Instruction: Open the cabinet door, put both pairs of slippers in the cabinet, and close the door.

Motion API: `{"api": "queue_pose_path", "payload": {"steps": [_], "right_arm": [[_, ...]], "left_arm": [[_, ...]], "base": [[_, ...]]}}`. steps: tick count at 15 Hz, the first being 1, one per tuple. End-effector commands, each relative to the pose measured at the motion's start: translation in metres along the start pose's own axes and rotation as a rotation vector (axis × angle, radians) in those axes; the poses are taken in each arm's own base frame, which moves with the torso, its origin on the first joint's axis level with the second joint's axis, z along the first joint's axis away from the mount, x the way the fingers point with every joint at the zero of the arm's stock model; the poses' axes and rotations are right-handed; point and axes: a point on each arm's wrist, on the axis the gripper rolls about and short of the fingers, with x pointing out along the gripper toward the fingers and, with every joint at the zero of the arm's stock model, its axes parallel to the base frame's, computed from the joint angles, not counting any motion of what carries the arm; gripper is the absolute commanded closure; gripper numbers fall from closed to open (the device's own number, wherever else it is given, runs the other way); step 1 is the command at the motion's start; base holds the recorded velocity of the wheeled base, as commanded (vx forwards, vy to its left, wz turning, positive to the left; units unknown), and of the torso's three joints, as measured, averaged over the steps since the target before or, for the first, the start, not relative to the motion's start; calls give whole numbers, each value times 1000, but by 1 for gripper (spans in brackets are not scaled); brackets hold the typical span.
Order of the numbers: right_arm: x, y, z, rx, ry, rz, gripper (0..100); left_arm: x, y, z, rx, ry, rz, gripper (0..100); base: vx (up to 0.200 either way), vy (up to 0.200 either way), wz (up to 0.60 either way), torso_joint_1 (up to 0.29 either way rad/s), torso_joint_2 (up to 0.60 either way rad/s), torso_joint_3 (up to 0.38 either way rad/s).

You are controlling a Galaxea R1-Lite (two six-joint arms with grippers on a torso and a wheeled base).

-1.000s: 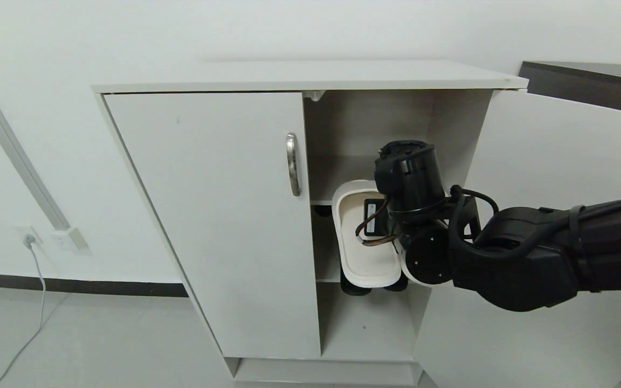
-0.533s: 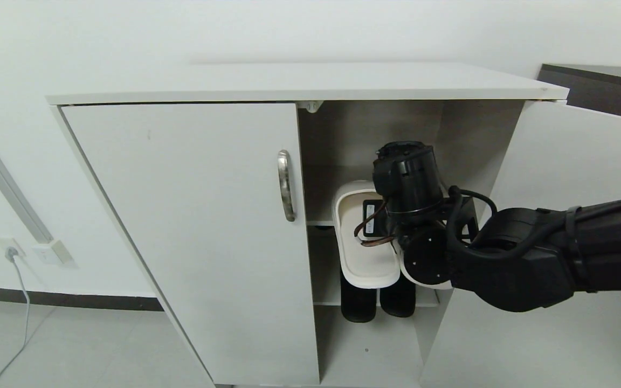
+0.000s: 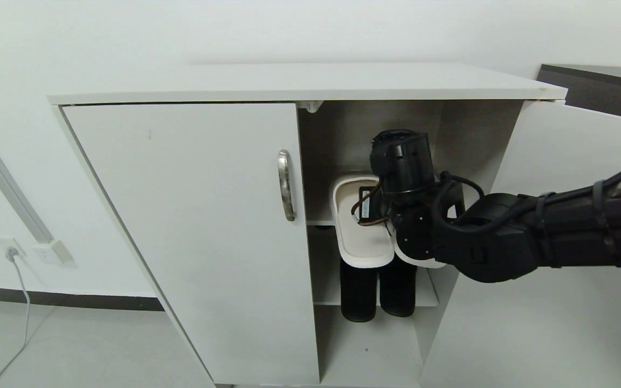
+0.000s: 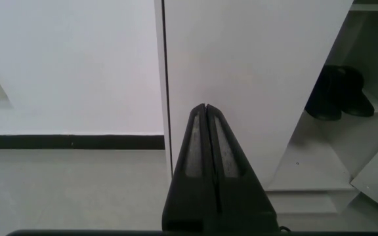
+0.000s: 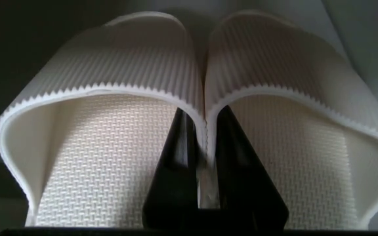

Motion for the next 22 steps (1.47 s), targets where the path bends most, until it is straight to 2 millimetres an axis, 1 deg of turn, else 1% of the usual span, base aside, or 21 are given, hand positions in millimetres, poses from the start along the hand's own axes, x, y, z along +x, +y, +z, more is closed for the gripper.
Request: {"api": "queue_pose_path", "payload": {"steps": [1, 4, 8, 10, 12, 22], "right_arm": [[21, 6, -2, -5, -6, -5, 100], [39, 5, 9, -9, -11, -24, 100], [54, 2, 14, 1, -14, -42, 100], [56, 3, 14, 4, -16, -41, 100], [57, 2, 19, 12, -27, -45, 100], [64, 3, 11, 7, -8, -52, 100]], "left_arm": [[0, 0, 0, -1, 1, 0, 100], [0, 0, 0, -1, -1, 0, 100], [0, 0, 0, -1, 1, 2, 100], [0, 0, 0, -1, 1, 2, 100], [0, 0, 0, -1, 1, 2, 100], [0, 0, 0, -2, 1, 5, 100]], "base": [[0, 0, 0, 0, 0, 0], [0, 0, 0, 0, 0, 0], [0, 0, 0, 0, 0, 0], [0, 0, 0, 0, 0, 0], [0, 0, 0, 0, 0, 0], [0, 0, 0, 0, 0, 0]]}}
